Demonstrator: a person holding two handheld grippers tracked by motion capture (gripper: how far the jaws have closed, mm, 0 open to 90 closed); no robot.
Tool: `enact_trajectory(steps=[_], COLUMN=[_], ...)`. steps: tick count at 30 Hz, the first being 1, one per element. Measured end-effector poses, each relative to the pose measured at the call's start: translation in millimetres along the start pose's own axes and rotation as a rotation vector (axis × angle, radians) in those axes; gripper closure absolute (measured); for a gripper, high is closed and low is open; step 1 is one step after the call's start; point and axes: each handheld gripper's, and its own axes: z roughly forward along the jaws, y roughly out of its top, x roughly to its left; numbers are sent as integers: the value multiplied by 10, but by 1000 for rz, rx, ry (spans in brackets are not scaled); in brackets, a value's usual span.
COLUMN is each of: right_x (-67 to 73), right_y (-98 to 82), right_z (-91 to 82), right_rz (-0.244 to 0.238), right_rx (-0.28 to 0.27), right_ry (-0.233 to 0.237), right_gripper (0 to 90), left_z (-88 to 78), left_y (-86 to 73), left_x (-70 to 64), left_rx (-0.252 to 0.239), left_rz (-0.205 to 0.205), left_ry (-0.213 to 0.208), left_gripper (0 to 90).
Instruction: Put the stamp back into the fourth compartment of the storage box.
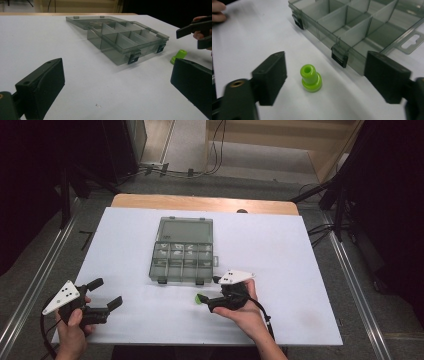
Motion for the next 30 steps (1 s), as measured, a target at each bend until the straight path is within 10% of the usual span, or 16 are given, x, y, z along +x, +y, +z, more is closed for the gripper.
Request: enact_trajectory(steps=[10, 30], right_x=[60, 126], right_y=[-7, -20], right_z=[102, 269], right_rz=[-16, -70], right_rx=[47, 90], right_ry=[31, 16], right_gripper=[547, 665], left_z=[4, 23], left_y=[1, -6], left_x=[-5, -21], left_rx=[10, 17], left_rz=[9, 17], left_ry=[-1, -7], left_gripper=[0, 0])
